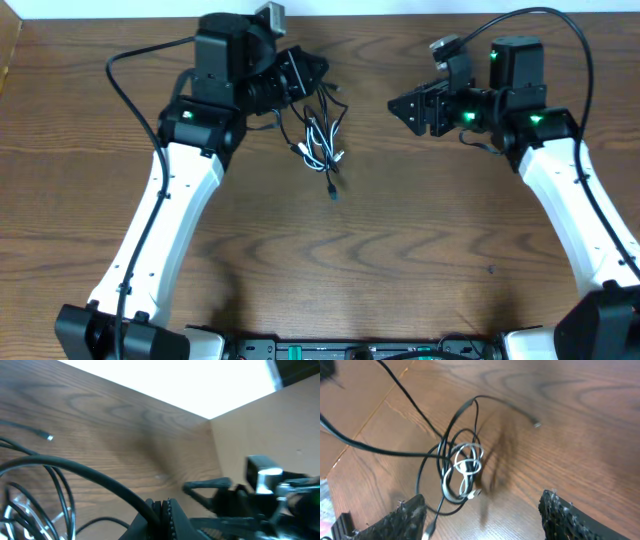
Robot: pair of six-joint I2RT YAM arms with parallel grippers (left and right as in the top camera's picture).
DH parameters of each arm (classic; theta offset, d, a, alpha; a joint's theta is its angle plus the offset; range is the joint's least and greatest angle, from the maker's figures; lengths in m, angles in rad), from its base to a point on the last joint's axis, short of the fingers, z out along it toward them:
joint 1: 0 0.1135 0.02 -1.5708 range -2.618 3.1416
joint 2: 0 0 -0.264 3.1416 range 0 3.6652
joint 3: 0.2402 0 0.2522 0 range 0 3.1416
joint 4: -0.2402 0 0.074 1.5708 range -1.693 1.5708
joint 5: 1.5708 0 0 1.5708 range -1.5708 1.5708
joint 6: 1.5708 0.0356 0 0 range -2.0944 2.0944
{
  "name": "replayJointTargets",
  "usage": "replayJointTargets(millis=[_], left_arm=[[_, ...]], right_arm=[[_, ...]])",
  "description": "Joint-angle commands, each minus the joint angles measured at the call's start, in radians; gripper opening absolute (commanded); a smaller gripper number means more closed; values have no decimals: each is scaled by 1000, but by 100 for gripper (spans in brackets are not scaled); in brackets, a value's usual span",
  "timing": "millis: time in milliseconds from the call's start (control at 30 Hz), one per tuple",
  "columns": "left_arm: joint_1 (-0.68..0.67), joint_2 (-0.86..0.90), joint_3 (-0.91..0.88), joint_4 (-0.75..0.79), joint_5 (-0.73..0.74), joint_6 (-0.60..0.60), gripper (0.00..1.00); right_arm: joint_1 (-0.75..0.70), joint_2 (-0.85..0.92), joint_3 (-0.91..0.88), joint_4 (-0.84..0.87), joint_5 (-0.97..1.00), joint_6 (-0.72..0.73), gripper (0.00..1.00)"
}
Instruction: Untangle cables
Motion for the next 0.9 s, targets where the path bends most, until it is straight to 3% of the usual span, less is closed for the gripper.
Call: replayJointTargets(millis=[0, 200, 400, 700, 867], left_arm=[[44, -9, 10, 33, 166, -55, 7], [103, -8, 10, 173, 371, -155, 7], [113, -9, 10, 406, 491, -347, 7], [113, -8, 10, 712, 506, -608, 8], [113, -8, 10, 730, 506, -661, 7]], right_arm=[[22, 46, 18, 6, -19, 27, 69], [52, 108, 18, 62, -80, 49, 69], [89, 175, 18, 158, -80, 113, 70], [147, 265, 18, 312, -85, 183, 70], [171, 266, 18, 385, -95, 182, 71]])
